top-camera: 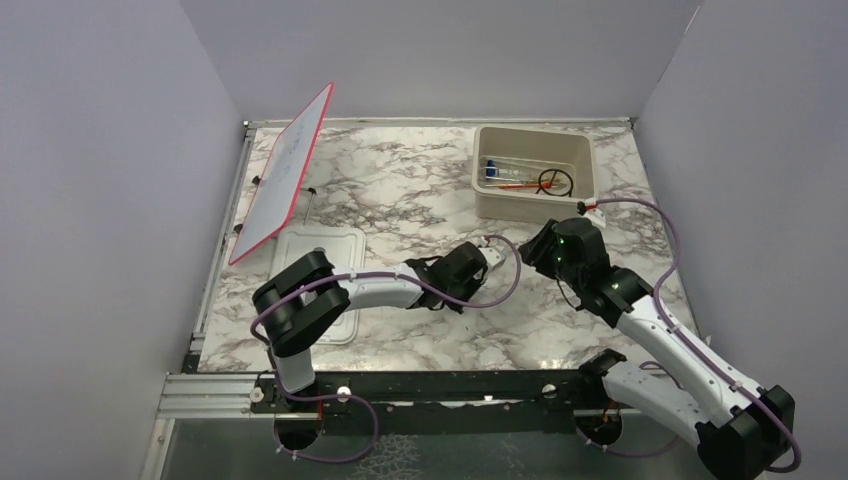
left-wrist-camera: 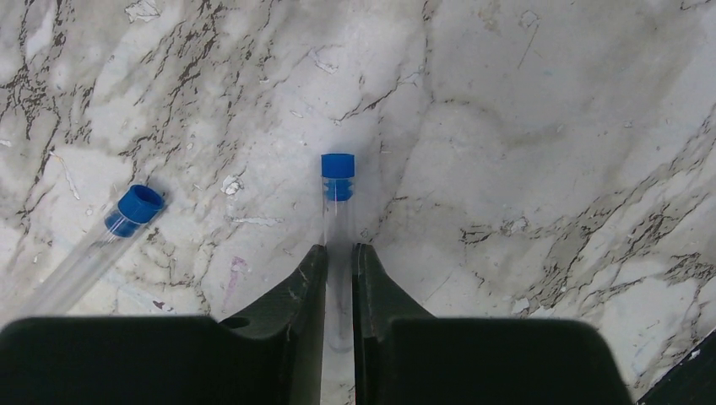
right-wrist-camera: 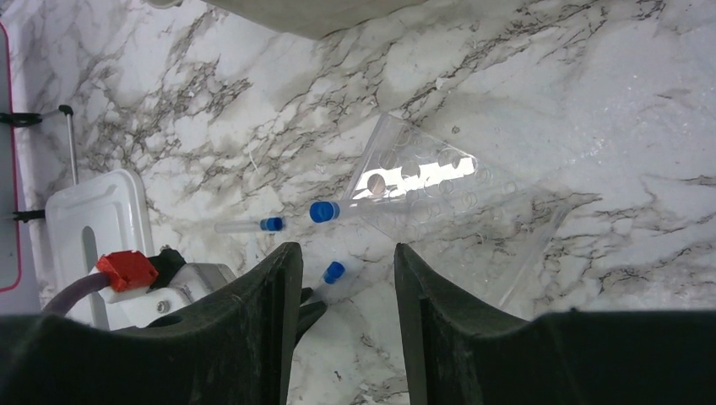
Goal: Organize the chemistry lab equipment
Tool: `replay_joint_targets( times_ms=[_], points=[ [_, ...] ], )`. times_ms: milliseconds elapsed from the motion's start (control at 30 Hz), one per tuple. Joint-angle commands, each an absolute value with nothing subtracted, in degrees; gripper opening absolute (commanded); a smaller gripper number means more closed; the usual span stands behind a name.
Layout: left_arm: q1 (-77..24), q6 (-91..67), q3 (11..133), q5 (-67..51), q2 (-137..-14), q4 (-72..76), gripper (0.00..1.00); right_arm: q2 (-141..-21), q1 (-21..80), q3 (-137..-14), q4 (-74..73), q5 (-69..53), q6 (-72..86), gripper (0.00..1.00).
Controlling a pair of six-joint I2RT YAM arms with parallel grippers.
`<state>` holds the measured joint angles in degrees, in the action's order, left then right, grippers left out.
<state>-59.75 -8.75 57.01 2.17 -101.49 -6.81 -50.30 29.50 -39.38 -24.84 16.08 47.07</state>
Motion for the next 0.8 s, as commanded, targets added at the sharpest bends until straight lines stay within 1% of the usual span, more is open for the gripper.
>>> replay_joint_targets(
  times_ms=[0, 133, 200, 300, 533, 633, 767],
  points=[
    [-60.1, -8.0, 57.1, 1.9, -102.1, -10.0, 0.13, -48.4, 29.1, -37.1, -26.4, 12.8, 47.7, 0.48],
    [-60.1, -8.8, 54.4, 2.2, -97.1, -4.9, 0.08, -47.7, 29.1, -35.4, -24.9, 7.6, 46.4, 0.48],
    [-60.1, -9.0, 52.4, 1.8, -94.0, -1.5, 0.08, -47.7, 29.1, -34.6, -23.4, 3.7, 44.4, 0.48],
    [-60.1, -9.0, 48.7, 0.9, -89.4, 4.0, 0.08, -47.6, 29.1, -33.2, -18.7, -5.5, 41.1, 0.49],
    [-60.1, -8.4, 42.5, 0.0, -80.2, 12.3, 0.08, -50.6, 29.1, -32.3, -9.2, -21.2, 37.4, 0.55],
    [-60.1, -8.1, 41.3, 0.0, -78.2, 14.0, 0.08, -53.6, 29.1, -33.5, -8.6, -22.4, 39.5, 0.56],
    [-60.1, -8.0, 39.9, -1.5, -76.4, 15.4, 0.08, -56.9, 29.1, -34.4, -8.9, -20.5, 44.1, 0.56]
  ],
)
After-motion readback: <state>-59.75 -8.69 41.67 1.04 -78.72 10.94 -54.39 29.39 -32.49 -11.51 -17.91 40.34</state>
